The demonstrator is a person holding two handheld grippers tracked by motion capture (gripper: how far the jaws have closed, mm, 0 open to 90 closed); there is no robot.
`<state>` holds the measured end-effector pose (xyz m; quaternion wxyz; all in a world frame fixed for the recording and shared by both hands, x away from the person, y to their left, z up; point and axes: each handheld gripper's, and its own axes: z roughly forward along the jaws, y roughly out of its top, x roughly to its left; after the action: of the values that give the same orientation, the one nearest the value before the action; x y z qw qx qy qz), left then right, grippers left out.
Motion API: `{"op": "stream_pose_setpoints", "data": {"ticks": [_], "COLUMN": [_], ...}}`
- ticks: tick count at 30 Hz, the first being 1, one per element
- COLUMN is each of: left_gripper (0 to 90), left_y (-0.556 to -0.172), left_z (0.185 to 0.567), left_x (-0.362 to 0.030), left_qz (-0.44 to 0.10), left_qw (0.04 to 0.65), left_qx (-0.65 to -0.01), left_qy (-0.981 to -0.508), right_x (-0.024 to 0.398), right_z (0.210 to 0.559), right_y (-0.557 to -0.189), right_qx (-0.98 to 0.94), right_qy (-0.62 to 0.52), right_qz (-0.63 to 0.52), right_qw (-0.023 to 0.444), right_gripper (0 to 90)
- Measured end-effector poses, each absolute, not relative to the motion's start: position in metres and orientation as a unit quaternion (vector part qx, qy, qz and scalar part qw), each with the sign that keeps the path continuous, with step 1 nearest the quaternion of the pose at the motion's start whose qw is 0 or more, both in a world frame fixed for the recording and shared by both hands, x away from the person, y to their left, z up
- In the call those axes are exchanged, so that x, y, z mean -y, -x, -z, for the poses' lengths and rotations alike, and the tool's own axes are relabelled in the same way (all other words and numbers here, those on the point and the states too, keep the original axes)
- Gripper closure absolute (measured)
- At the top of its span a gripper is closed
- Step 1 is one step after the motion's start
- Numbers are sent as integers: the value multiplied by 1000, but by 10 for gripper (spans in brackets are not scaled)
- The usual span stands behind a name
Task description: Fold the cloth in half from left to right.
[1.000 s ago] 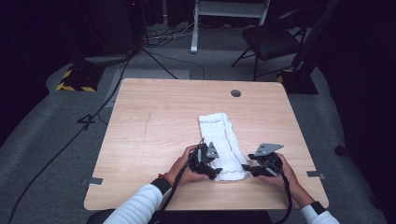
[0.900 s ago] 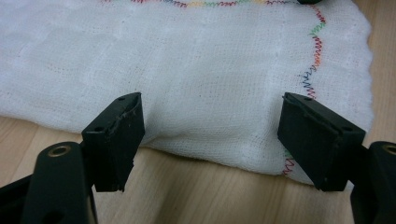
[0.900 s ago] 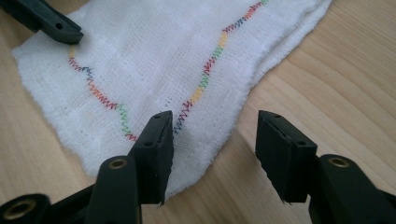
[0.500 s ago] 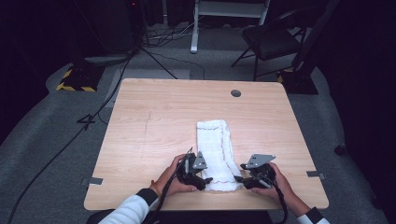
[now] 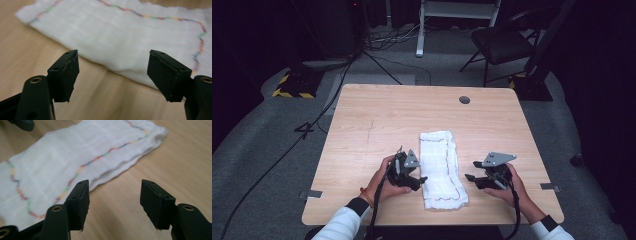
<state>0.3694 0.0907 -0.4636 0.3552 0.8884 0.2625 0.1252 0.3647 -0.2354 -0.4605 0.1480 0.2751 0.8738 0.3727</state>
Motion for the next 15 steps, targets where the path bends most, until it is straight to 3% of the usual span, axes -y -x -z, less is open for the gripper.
{"op": "stream_pose_setpoints", "data": {"ticks": [10,15], "left_gripper": [226,252], "left_y": [-434,-464], "left_z": [457,465], "left_x": [-93,-79], "left_qz": [-129,-127], "left_qw": [364,357], "left_qx": [-318,-329], "left_qy": [-866,-865], "right_x": [222,203], "right_z": [448,450], "right_y": [-424,-457], "right_qx": [-865,-870], "right_qy": [-286,-288], "right_qz": [-376,-360], "right_qw": [168,176], "right_gripper": [459,466]}}
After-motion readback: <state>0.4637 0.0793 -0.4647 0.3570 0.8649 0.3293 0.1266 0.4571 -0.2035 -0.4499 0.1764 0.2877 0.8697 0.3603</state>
